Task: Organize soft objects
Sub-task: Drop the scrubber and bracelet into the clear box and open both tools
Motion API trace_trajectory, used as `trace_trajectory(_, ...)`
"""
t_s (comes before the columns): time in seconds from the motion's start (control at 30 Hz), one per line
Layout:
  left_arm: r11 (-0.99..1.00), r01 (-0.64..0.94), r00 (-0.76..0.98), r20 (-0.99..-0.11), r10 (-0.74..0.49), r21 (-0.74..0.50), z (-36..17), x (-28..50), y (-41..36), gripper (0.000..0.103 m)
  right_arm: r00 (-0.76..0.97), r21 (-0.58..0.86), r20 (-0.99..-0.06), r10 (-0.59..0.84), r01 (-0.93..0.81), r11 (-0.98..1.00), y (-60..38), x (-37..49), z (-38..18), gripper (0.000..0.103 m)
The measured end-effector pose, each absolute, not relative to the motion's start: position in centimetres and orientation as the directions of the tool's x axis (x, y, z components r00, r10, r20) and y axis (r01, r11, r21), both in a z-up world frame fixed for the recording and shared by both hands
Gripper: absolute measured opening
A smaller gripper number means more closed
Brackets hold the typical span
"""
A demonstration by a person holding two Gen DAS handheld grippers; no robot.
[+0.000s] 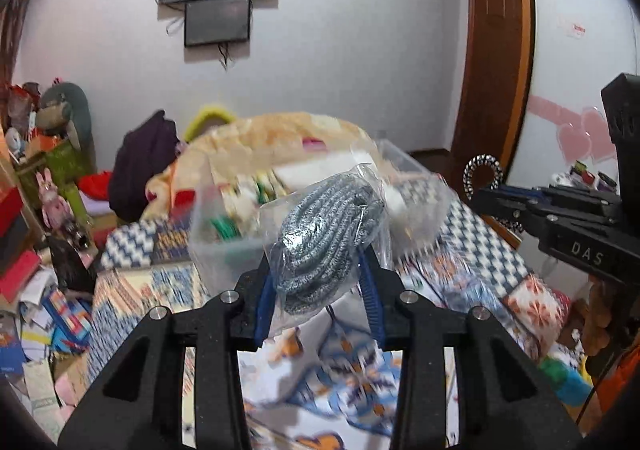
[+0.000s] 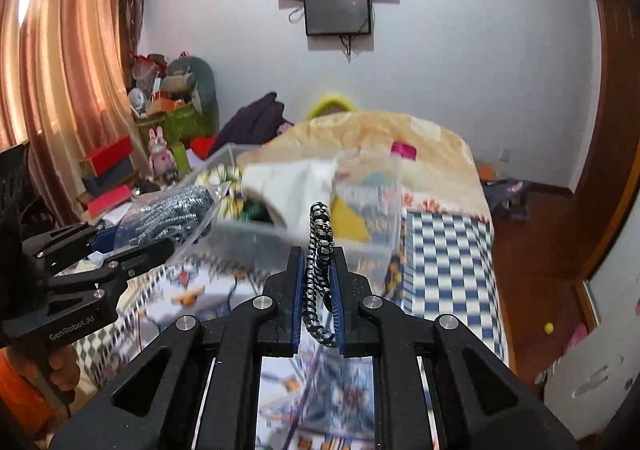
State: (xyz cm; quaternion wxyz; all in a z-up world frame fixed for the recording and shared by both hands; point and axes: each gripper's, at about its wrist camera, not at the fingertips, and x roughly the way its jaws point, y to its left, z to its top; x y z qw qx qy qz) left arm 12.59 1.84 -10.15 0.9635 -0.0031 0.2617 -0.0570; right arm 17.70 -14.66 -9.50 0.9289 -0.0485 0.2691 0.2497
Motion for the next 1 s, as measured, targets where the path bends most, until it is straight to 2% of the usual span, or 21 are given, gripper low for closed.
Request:
trace_trajectory(0.17,0.996,0.083,0.875,-0.476,-0.090,-0.035,-8.5,15.0,2.5,0.038,0.745,0.050,-0.500,0.441,-0.483,0.874,-13.8,19.6,-8.4,0.011)
trace_trajectory(0.4,0.994,0.080,0.858,-0.501,-0.110,-0.080,-8.5,19.3,3.3,0.038,0.759,0.033,-0.511,0.403,-0.451,0.892,-12.6,22.2,-8.9,0.012)
trace_trajectory(0.63,0.997,0.072,0.835,-0.544,-0.081,-0.038,-10.6,22.3,2.6,0.039,0.724,0.053,-0.574,0.383,-0.433,0.900,-11.7,25.5,-11.2,0.012)
trace_trajectory(0.73,0.996,0.074,0.819,-0.567,-0.088,-0.047,-11.6,22.9,2.6,0.046,0.706,0.041,-0.604,0.370,-0.436,0.899,-11.2,26.1,-12.0,0.012)
trace_trajectory(0.8,0.996,0.067,0.812,-0.577,-0.085,-0.052,-12.1,23.3,2.8,0.054,0.701,0.014,-0.620,0.352,-0.439,0.899,-10.7,26.2,-12.3,0.017)
trace_trajectory(0.87,0.997,0.060,0.809,-0.582,-0.080,-0.054,-12.3,23.4,3.0,0.069,0.708,-0.014,-0.623,0.332,-0.435,0.900,-10.5,26.1,-12.4,0.035)
trace_trajectory(0.93,0.996,0.062,0.812,-0.578,-0.084,-0.056,-12.2,23.2,3.0,0.071,0.729,-0.046,-0.612,0.306,-0.419,0.907,-10.6,25.7,-12.3,0.046)
trace_trajectory(1.0,0.996,0.071,0.814,-0.575,-0.084,-0.045,-12.1,22.8,2.7,0.072,0.743,-0.065,-0.602,0.291,-0.409,0.910,-10.8,25.6,-12.0,0.051)
